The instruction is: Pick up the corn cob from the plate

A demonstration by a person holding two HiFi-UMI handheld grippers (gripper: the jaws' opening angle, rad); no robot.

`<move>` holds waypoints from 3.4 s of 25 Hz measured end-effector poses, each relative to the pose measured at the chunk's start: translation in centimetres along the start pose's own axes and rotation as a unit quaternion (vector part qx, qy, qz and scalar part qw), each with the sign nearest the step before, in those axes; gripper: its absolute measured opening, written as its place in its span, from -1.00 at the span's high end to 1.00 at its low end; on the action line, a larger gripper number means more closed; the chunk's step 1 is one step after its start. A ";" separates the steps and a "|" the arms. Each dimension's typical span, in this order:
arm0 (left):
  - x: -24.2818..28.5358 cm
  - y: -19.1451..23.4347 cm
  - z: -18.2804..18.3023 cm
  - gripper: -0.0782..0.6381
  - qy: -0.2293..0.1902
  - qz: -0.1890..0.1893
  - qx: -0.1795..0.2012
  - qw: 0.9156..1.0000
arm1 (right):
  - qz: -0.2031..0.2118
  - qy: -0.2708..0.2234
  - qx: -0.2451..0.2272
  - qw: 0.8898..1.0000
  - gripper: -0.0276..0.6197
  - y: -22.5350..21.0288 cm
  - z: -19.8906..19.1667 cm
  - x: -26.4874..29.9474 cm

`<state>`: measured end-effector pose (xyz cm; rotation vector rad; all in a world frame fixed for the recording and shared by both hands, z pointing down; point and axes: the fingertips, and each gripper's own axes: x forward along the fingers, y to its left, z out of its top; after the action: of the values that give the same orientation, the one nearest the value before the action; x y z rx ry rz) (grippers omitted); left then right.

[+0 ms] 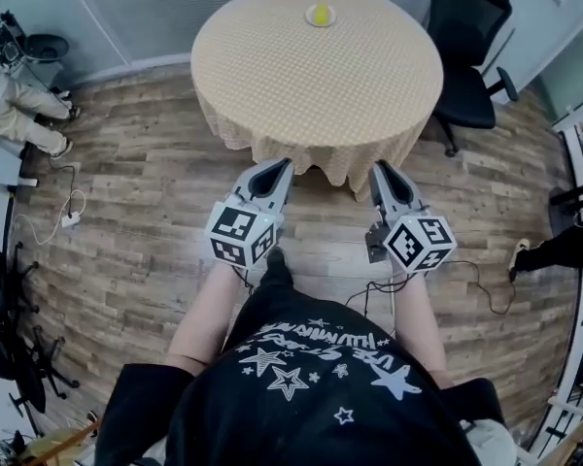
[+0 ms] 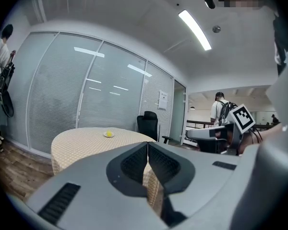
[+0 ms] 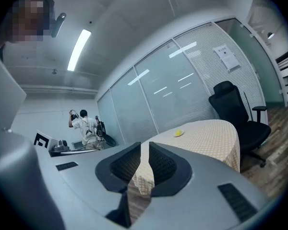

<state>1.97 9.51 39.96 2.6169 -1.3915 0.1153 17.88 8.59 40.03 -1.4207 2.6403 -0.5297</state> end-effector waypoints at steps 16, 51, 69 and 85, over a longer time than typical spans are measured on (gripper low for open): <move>6.5 14.4 2.3 0.75 0.006 -0.008 0.014 1.000 | -0.069 0.001 0.019 0.997 0.72 -2.1 1.6 14.2; 22.8 24.5 6.1 0.75 0.026 0.042 0.016 0.999 | -0.048 0.049 0.017 0.998 0.72 -16.2 4.7 31.6; 29.5 31.1 8.6 0.75 0.036 0.051 0.020 0.998 | -0.050 0.098 0.049 0.993 0.72 -19.8 4.5 41.8; 38.8 40.8 9.0 0.75 0.058 -0.017 0.018 0.998 | -0.116 0.162 0.104 0.974 0.71 -24.6 5.5 53.6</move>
<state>-10.20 -46.22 41.74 2.6167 -1.3180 0.2849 8.63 -49.45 47.55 -1.7080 2.5568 -1.1171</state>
